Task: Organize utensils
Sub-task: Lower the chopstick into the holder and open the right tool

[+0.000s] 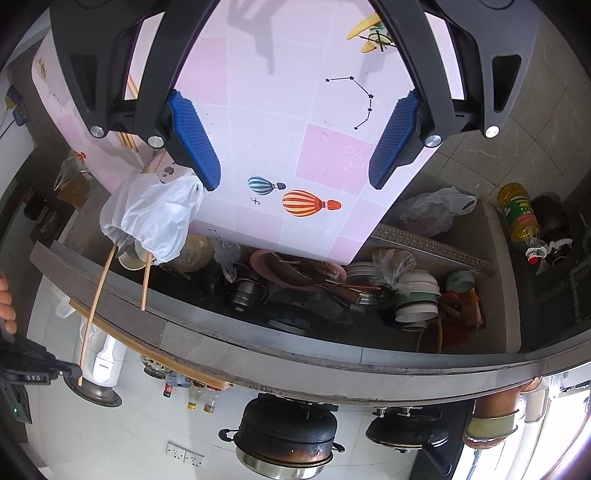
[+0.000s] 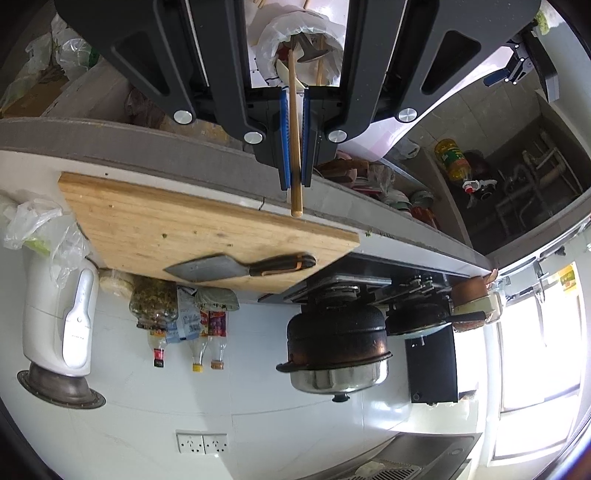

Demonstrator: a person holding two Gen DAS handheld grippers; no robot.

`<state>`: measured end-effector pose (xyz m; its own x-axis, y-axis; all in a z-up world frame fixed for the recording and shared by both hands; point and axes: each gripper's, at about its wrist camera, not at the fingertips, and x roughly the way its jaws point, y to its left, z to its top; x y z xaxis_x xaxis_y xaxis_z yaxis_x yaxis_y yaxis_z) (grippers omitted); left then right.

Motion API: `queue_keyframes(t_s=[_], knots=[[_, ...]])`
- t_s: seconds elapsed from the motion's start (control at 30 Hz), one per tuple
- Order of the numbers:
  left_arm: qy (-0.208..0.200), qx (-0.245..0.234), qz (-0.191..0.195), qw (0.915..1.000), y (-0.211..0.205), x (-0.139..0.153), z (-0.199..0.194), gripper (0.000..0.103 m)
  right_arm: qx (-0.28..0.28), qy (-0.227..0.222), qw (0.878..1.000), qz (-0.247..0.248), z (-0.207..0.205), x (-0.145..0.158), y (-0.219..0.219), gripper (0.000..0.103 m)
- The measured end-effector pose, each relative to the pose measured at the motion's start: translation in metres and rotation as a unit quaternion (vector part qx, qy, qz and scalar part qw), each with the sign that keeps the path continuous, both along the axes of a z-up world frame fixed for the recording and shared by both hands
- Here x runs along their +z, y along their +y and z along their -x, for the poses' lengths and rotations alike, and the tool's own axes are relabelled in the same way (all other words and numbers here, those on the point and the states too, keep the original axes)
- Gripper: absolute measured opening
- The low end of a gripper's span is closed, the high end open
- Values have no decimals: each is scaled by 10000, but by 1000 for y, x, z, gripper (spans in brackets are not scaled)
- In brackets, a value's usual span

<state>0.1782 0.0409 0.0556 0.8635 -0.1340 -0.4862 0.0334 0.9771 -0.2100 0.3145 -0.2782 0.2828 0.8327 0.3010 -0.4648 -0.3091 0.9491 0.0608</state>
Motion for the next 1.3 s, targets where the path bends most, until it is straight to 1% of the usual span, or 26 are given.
queue_keyframes(t_s=[0.17, 0.27, 0.6, 0.73, 0.97, 1.03, 1.17, 1.3], knots=[[-2, 9, -6, 10000, 2, 0, 1, 78, -18, 167, 9999, -6, -4, -15, -2, 6], [7, 15, -8, 10000, 3, -1, 1, 78, -1, 314, 9995, 59, -5, -31, 1, 6], [30, 37, -24, 10000, 4, -2, 0, 79, 36, 981, 9950, 175, -16, -96, 4, 6], [48, 43, -19, 10000, 3, -3, 0, 78, 63, 1127, 9933, 248, -17, -115, 9, 6], [35, 11, -38, 10000, 2, -3, 0, 78, -13, 1072, 9939, 255, -15, -116, 7, 6], [33, -1, -54, 10000, 1, -3, 0, 79, -70, 1122, 9935, 159, -15, -115, 1, 6], [39, 11, -54, 10000, -2, -3, 1, 79, -89, 1263, 9916, -272, -16, -112, -15, 6], [54, 13, -22, 10000, -2, -3, 1, 79, -1, 1438, 9868, -742, -17, -110, -28, 6]])
